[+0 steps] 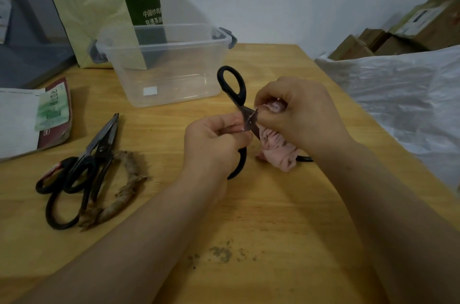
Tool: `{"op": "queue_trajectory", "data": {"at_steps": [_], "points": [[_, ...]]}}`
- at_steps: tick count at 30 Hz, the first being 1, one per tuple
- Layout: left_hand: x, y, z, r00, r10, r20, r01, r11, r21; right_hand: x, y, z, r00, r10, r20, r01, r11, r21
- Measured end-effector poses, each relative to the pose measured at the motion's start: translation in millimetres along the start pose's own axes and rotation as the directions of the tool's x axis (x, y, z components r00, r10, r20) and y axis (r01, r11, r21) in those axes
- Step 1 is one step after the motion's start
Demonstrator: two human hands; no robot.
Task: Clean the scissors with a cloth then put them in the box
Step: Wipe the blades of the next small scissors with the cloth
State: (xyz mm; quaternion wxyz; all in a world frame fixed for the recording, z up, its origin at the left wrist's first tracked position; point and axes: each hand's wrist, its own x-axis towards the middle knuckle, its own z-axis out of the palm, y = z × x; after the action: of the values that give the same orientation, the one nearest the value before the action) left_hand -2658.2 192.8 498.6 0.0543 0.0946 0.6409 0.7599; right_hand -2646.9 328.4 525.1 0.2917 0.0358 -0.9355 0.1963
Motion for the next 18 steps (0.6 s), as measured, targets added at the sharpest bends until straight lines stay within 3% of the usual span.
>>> {"op": "queue_trajectory", "data": {"at_steps": [4, 7, 10, 14, 18], "points": [[1, 0, -1, 1.0, -0.018, 0.008, 0.018, 1.0, -0.019, -5, 0, -2, 0.993, -0.008, -0.118, 0.017, 0.996, 0.082], [0, 0, -2, 1.0, -0.01, 0.013, 0.01, 0.999, -0.035, -8, -8, 2, 0.992, -0.123, 0.026, 0.12, 0.986, 0.112], [1, 0, -1, 1.0, -0.011, 0.005, 0.011, 1.0, -0.026, -4, -8, 3, 0.996, -0.058, 0.063, 0.053, 0.996, 0.078], [1, -1, 0, 0.999, -0.054, 0.005, 0.055, 0.997, -0.046, -4, -2, 0, 0.997, 0.051, -0.059, -0.05, 0.999, 0.012], [3, 0, -2, 0.998, -0.057, 0.031, 0.06, 0.993, -0.102, -10, -8, 1, 0.997, -0.002, -0.072, 0.013, 0.988, 0.154]]}}
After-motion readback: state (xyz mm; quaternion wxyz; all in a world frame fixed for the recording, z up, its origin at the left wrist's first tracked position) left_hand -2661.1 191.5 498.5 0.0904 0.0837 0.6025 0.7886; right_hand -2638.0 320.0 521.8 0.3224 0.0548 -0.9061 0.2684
